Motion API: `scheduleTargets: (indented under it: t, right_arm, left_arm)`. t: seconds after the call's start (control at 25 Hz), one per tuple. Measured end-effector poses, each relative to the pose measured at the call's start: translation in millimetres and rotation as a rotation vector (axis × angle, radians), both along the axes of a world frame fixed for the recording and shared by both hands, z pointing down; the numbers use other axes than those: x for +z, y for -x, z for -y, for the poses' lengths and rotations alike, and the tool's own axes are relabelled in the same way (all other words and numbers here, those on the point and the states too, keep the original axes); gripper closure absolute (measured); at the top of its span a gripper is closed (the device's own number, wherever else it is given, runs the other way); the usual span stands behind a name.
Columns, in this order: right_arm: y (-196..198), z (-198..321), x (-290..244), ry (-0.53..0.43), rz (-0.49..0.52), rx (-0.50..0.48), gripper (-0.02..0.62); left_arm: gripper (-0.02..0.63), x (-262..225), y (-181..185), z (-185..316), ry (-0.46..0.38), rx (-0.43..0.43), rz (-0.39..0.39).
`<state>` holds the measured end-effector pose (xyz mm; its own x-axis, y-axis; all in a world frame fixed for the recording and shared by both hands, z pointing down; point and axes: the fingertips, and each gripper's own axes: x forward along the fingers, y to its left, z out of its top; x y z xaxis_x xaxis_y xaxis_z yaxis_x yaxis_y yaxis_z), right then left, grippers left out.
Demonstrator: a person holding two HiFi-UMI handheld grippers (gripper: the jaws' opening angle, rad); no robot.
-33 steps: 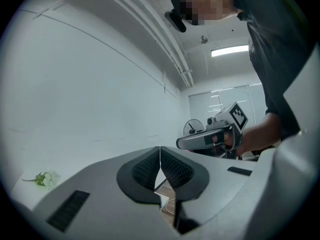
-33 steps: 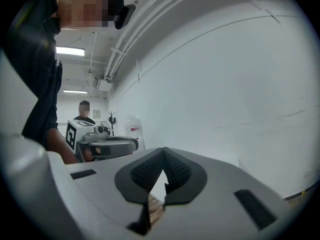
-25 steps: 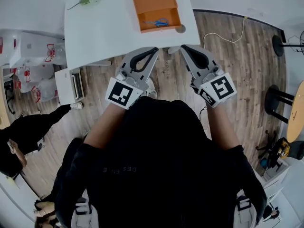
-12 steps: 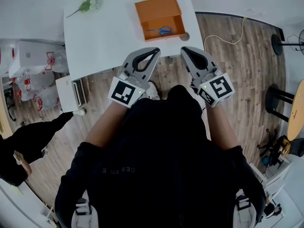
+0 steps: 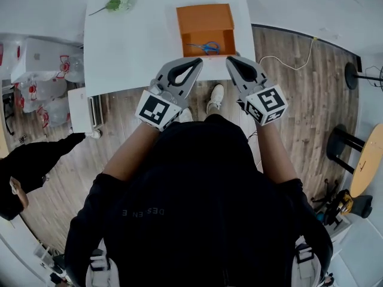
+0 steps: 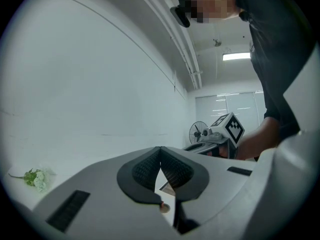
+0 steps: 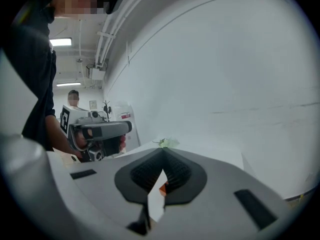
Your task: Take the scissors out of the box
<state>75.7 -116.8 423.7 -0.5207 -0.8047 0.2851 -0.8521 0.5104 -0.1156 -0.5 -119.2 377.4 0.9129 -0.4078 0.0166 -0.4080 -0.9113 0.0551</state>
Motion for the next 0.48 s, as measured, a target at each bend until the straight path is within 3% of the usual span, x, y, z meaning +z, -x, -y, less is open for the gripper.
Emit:
scheduleTargets:
  t: [0.12, 0.32, 0.48]
  right_arm:
    - [-8.9, 16.9, 19.9, 0.037, -0.026, -0.047, 0.598]
    - [-20.0, 45.9, 55.0, 0.112, -0.055, -0.131, 0.595]
    - [-27.4, 64.7, 94.5, 0.190, -0.116, -0.210, 0.572]
  left_arm:
    - [0.586, 6.6, -12.1, 8.2, 0.023, -0.022, 0.008]
    - [0.586, 12.5, -22.8, 27.4, 0.007, -0.067, -0.041]
    - [0.586, 25.3, -29.1, 39.3, 0.034, -0.118, -0.026]
